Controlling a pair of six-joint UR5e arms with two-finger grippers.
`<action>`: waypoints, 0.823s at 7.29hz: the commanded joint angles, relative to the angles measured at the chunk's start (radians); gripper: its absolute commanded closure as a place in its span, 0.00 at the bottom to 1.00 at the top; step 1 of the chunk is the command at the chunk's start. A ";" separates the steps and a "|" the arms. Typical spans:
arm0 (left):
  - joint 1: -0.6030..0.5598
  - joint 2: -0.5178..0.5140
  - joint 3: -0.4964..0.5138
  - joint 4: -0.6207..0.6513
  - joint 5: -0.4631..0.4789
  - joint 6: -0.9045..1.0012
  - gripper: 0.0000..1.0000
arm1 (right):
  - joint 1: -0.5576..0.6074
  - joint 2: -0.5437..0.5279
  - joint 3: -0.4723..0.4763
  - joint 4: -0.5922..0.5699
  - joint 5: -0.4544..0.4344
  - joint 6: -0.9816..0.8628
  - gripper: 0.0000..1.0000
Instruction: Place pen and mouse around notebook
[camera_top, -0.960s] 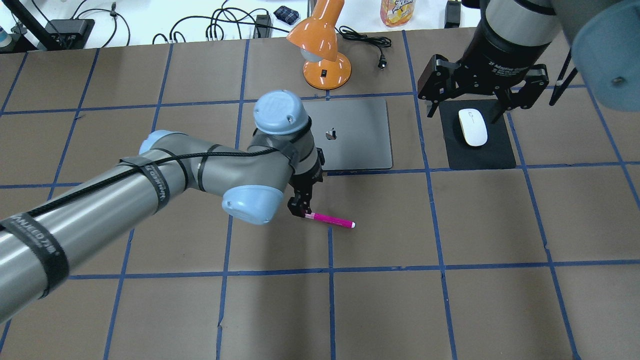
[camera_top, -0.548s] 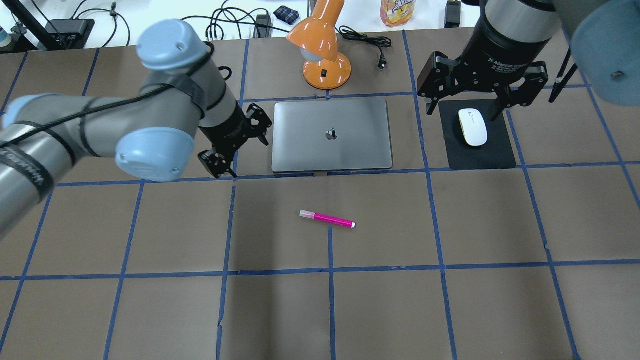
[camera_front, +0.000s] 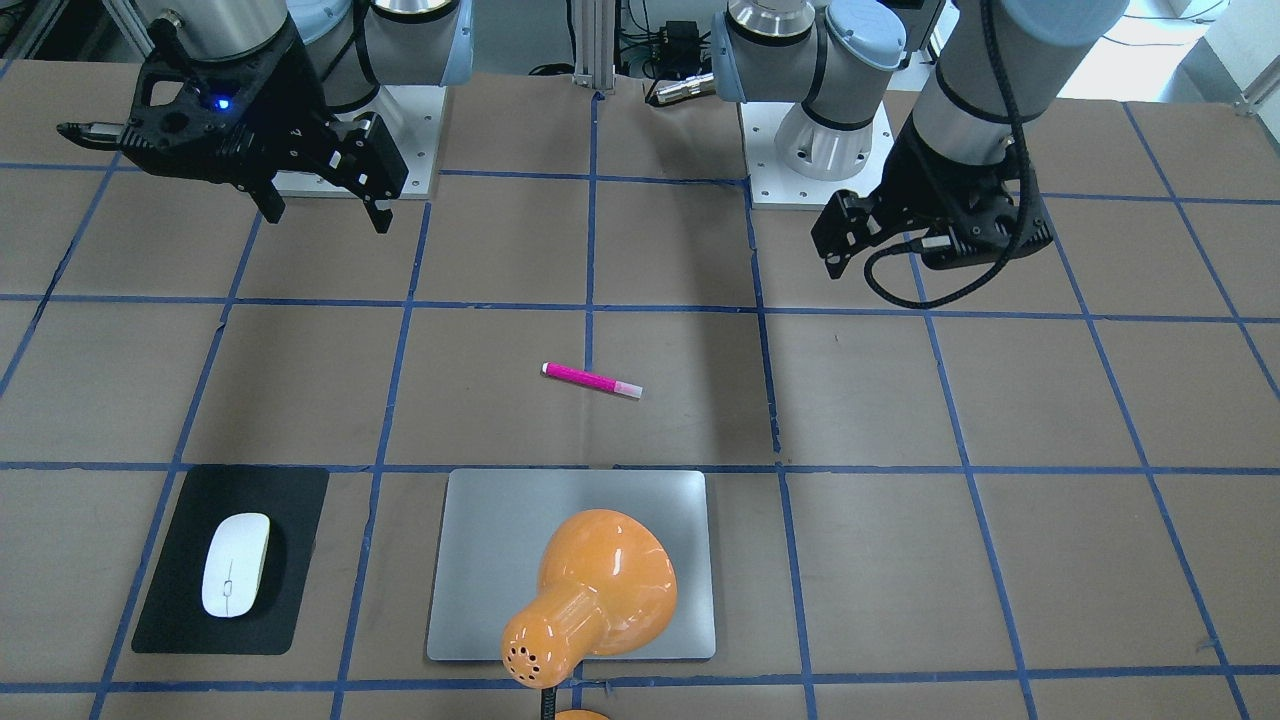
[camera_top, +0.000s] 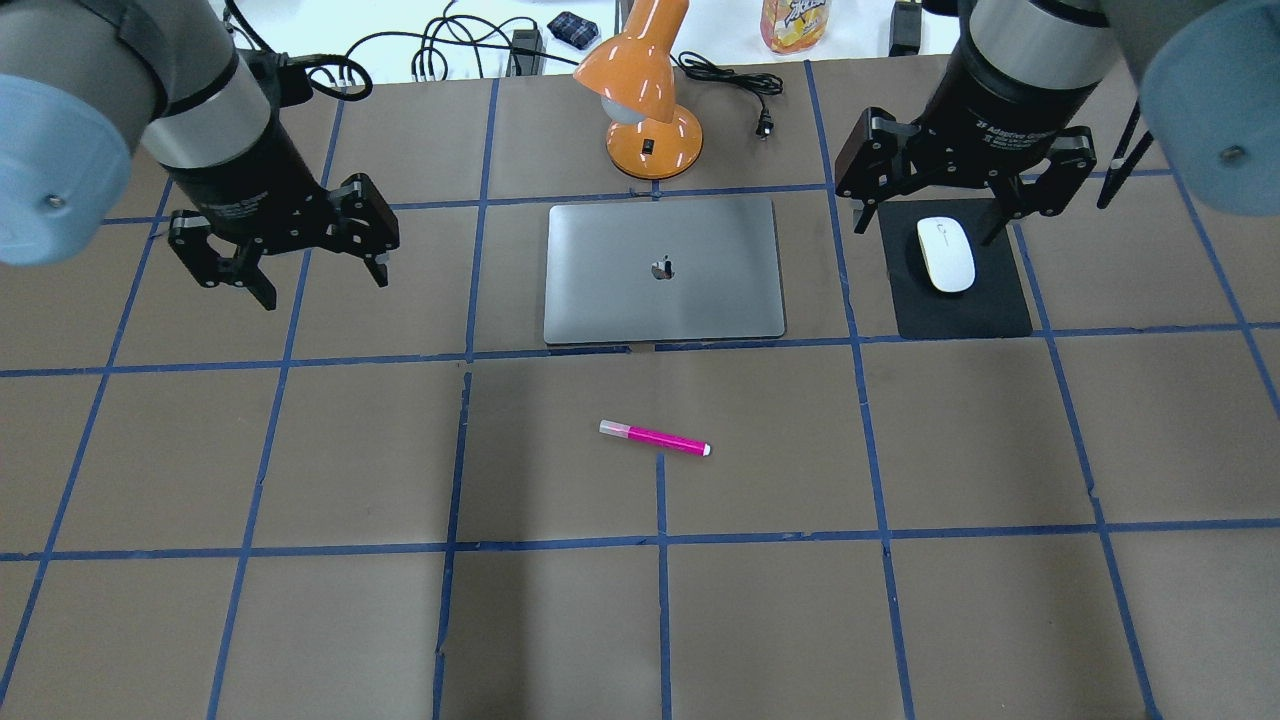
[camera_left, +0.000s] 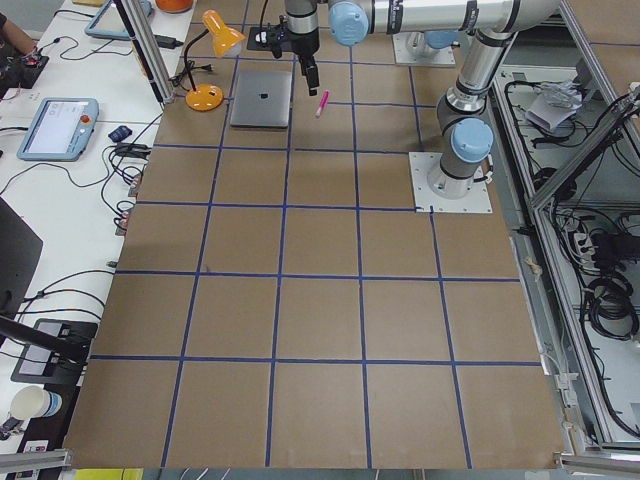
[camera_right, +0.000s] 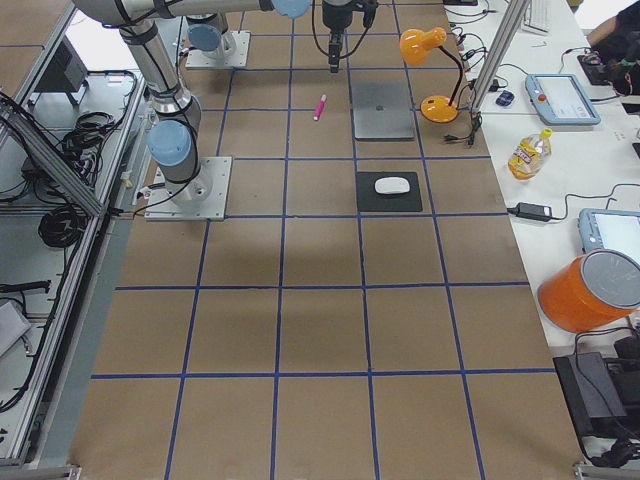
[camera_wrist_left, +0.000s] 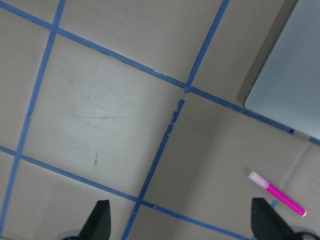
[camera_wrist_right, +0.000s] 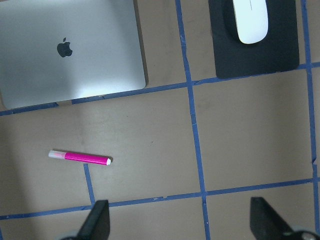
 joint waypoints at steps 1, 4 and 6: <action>0.026 0.055 0.004 -0.024 0.012 0.292 0.00 | 0.000 0.001 0.002 -0.003 0.006 -0.001 0.00; 0.098 0.075 0.015 -0.018 0.005 0.286 0.00 | -0.002 0.003 0.002 0.000 0.003 -0.015 0.00; 0.126 0.047 0.019 -0.009 -0.005 0.207 0.00 | -0.012 0.012 -0.012 -0.011 0.003 -0.074 0.00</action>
